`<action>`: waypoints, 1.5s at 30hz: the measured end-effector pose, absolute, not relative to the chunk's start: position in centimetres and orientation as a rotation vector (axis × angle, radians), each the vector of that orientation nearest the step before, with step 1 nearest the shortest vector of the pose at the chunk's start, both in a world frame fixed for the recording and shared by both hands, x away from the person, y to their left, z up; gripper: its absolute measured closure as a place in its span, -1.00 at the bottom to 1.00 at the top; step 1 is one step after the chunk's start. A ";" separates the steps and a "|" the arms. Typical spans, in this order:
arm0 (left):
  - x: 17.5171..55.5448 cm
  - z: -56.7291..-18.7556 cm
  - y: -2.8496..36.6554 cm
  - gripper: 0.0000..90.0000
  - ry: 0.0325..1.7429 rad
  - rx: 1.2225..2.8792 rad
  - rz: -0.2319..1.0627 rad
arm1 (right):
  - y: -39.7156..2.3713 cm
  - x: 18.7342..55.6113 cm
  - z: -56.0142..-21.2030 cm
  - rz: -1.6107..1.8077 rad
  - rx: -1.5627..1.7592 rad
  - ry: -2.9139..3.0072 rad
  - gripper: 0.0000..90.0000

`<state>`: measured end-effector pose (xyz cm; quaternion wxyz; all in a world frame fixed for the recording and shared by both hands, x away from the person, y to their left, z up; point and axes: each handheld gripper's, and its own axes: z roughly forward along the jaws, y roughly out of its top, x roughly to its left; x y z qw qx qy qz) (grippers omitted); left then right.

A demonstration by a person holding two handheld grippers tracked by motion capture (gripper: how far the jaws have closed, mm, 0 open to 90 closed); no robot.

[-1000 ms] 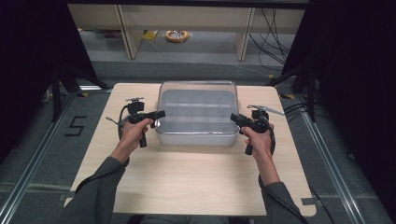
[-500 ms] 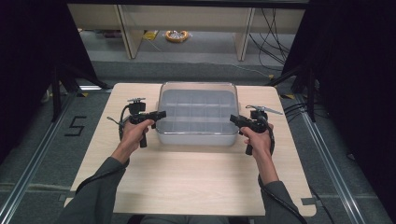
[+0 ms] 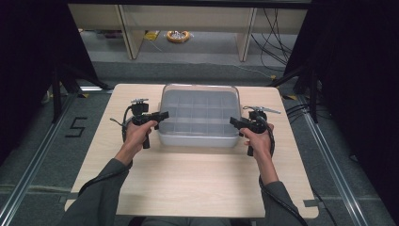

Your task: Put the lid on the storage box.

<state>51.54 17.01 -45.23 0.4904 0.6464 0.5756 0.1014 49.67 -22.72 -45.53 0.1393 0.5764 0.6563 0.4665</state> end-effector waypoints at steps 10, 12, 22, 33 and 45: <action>51.5 -45.3 17.0 0.15 1.402 1.553 0.244 | -22.5 49.7 -45.8 1.332 1.684 1.900 -0.09; 51.5 -45.3 17.0 0.15 1.401 1.549 0.247 | -22.5 49.7 -45.8 1.334 1.693 1.901 -0.10; 51.3 -45.1 17.2 0.14 1.402 1.591 0.285 | -22.2 49.7 -45.6 1.294 1.695 1.907 -0.05; 51.5 -46.3 17.5 0.10 1.435 1.598 0.235 | -22.1 49.4 -45.4 1.269 1.676 1.947 -0.10; 51.0 -46.2 17.8 0.14 1.446 1.588 0.201 | -21.9 49.3 -45.2 1.258 1.614 1.979 -0.20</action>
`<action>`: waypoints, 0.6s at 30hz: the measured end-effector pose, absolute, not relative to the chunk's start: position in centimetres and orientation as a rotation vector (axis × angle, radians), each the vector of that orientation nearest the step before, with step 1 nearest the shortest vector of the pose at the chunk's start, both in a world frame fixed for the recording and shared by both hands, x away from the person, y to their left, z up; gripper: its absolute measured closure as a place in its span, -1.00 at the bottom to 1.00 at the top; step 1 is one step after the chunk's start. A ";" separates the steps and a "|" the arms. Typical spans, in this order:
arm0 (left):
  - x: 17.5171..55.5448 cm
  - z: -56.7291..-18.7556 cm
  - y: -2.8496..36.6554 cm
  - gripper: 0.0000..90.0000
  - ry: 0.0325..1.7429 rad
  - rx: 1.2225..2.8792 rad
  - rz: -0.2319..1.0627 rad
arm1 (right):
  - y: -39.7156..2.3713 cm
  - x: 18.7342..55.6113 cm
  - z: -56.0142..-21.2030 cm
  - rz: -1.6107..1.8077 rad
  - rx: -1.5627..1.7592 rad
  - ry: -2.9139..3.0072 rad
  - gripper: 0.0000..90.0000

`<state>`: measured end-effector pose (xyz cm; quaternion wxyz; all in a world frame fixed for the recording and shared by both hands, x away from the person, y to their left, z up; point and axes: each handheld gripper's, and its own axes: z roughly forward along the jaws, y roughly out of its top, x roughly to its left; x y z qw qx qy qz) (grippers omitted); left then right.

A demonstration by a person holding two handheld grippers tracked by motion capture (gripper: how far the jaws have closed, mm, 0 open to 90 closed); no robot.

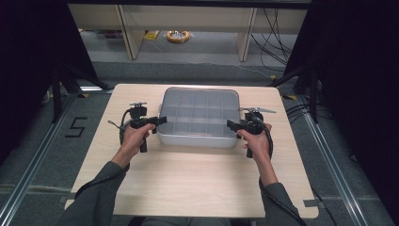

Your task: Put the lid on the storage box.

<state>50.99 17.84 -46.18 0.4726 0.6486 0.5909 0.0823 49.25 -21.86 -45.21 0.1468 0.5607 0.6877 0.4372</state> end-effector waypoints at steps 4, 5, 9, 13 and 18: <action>51.5 -46.2 18.3 0.15 1.465 1.534 0.162 | -22.0 49.4 -45.1 1.255 1.638 1.980 -0.16; 51.8 -46.1 18.4 0.12 1.478 1.523 0.163 | -22.2 49.6 -45.1 1.268 1.664 1.979 -0.12; 52.6 -46.0 18.5 0.04 1.498 1.507 0.175 | -22.7 50.4 -45.1 1.268 1.665 1.939 -0.10; 53.8 -46.2 18.6 0.01 1.542 1.474 0.157 | -23.7 51.6 -45.3 1.296 1.727 1.902 -0.10; 54.8 -46.2 18.2 -0.04 1.536 1.450 0.133 | -23.3 52.3 -44.8 1.352 1.960 1.841 -0.04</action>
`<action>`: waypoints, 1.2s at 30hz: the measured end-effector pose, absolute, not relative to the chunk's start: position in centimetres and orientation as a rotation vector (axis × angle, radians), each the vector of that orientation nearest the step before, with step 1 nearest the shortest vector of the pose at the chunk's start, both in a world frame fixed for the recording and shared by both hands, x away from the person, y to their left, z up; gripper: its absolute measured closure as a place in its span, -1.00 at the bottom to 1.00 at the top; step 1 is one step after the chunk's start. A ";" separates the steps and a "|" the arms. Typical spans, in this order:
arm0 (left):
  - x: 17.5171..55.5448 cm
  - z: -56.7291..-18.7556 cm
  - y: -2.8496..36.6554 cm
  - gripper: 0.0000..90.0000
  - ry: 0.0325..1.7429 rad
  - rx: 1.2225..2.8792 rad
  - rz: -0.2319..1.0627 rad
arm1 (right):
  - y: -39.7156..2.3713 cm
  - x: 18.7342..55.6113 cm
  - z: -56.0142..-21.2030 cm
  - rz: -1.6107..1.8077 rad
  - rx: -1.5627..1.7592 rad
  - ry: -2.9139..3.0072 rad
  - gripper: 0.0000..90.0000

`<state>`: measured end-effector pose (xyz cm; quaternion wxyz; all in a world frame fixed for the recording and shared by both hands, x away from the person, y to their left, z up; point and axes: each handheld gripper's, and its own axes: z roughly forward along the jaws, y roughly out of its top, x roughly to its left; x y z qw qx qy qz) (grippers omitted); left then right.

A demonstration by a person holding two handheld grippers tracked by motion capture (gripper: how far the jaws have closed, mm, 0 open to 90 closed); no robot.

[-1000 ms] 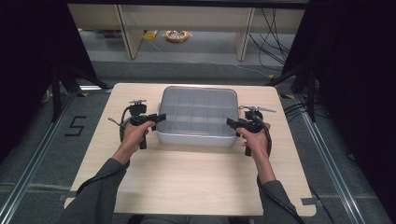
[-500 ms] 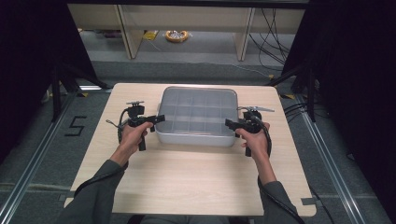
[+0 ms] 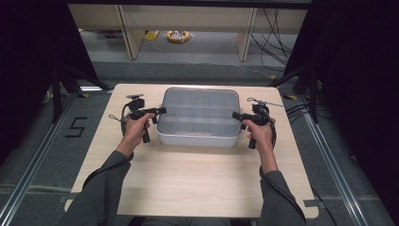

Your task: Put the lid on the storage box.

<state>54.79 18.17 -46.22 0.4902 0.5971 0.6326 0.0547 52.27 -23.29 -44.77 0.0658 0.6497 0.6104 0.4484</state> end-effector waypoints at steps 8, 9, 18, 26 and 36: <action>55.3 -46.0 17.5 0.00 1.562 1.427 0.134 | -23.5 53.6 -45.5 1.348 1.752 1.879 0.07; 55.3 -46.0 17.4 0.03 1.564 1.423 0.137 | -23.5 53.5 -45.5 1.343 1.751 1.870 0.07; 54.8 -44.9 17.6 0.13 1.563 1.414 0.156 | -22.9 53.1 -44.6 1.326 1.720 1.874 0.03; 54.4 -44.7 17.6 0.38 1.597 1.418 0.179 | -22.9 53.0 -44.3 1.318 1.735 1.881 0.06; 53.9 -43.5 17.3 0.39 1.628 1.413 0.201 | -22.8 52.3 -42.4 1.344 1.810 1.814 0.25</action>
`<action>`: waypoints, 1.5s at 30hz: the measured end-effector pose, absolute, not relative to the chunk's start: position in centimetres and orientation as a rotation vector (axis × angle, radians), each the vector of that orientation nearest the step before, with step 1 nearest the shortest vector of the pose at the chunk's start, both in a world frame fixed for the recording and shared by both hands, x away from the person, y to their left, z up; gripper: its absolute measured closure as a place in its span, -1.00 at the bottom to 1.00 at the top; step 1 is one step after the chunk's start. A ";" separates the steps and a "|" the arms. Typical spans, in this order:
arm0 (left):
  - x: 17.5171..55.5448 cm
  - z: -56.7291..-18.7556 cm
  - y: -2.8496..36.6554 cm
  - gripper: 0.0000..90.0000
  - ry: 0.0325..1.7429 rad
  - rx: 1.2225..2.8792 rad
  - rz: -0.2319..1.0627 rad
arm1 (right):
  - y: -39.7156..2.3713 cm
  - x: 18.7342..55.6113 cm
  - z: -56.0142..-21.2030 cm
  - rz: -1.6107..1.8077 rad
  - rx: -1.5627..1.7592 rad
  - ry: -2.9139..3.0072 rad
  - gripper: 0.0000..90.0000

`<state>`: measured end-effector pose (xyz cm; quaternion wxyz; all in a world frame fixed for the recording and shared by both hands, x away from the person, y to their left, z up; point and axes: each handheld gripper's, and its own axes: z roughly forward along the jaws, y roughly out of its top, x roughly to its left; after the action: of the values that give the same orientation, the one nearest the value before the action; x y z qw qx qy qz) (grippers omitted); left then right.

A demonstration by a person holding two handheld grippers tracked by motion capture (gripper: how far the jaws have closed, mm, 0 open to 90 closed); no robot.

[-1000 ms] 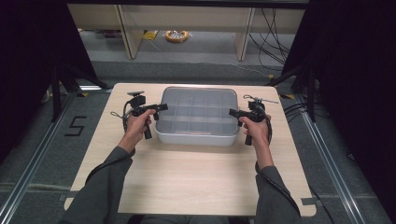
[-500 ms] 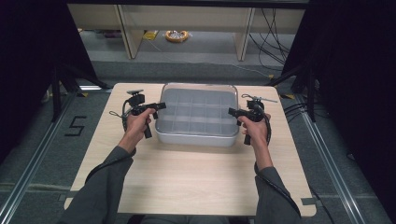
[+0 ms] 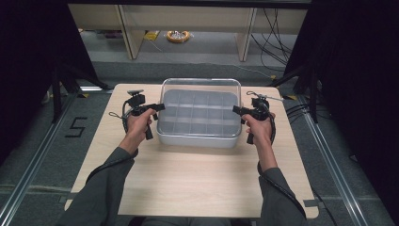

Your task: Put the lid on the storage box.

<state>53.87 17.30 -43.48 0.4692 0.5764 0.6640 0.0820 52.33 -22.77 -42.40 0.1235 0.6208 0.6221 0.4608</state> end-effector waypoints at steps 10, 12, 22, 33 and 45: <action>53.8 -42.0 17.7 0.39 1.640 1.422 0.185 | -23.0 52.1 -41.4 1.381 1.824 1.808 0.28; 53.7 -42.0 17.7 0.39 1.640 1.425 0.180 | -22.9 51.8 -41.1 1.393 1.854 1.795 0.28; 54.0 -43.6 17.5 0.38 1.658 1.422 0.166 | -23.2 52.3 -42.7 1.382 1.826 1.807 0.26; 54.4 -44.8 17.4 0.36 1.662 1.447 0.175 | -22.6 52.5 -43.7 1.362 1.906 1.794 0.20; 54.5 -45.5 17.3 0.34 1.631 1.468 0.221 | -22.7 53.1 -44.1 1.264 1.760 1.855 0.11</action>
<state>54.47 17.26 -45.45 0.4512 0.5939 0.6600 0.0896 53.05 -22.70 -44.13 0.1442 0.6106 0.6434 0.4386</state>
